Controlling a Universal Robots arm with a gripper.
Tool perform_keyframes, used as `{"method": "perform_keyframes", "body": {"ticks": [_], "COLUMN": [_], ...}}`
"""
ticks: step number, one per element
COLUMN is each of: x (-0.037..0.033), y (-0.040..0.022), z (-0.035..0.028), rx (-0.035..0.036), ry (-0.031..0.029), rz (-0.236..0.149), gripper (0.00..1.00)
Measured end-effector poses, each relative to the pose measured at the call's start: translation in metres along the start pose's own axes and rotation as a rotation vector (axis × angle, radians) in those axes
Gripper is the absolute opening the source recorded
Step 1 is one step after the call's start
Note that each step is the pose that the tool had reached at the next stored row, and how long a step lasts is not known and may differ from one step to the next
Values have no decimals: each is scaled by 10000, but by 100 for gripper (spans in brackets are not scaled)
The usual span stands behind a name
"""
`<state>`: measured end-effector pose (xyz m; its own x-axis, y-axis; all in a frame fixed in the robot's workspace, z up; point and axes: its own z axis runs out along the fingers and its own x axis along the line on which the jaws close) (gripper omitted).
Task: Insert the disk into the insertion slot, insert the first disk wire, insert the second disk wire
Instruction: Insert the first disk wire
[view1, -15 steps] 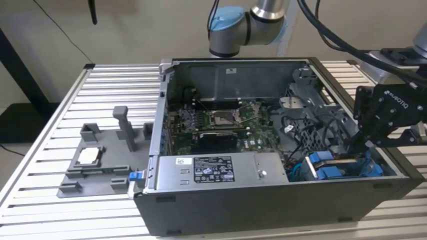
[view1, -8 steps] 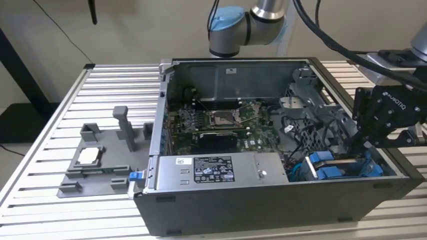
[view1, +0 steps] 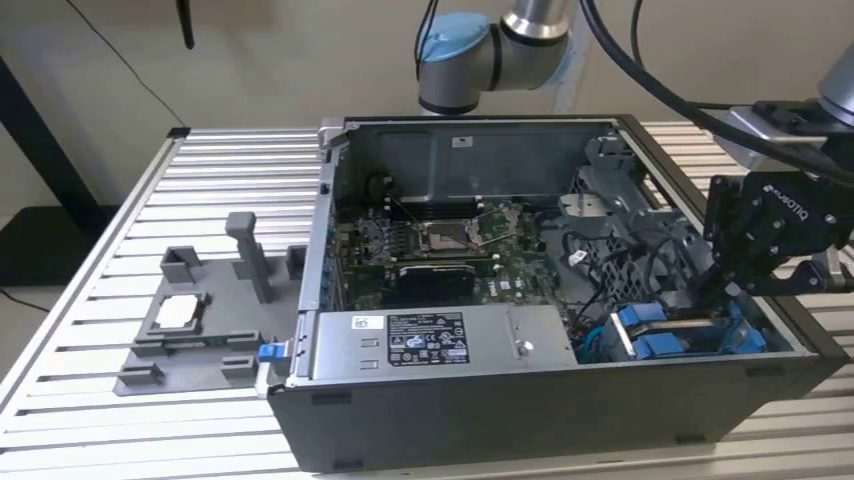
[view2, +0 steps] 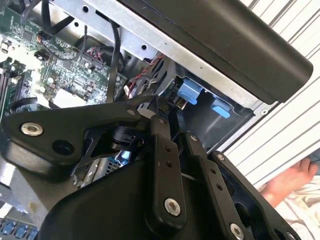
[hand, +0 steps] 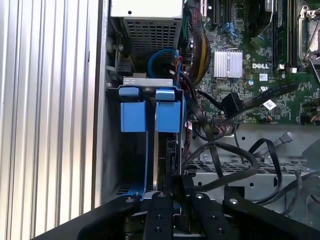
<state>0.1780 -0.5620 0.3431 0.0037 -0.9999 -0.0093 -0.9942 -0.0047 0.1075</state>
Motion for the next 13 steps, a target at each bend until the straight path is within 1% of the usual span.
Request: {"method": "perform_keyframes", "body": {"ticks": [13], "x": [14], "y": [-3], "z": [20], "rx": [0], "ry": [-2], "rz": [14], "gripper": [19]}}
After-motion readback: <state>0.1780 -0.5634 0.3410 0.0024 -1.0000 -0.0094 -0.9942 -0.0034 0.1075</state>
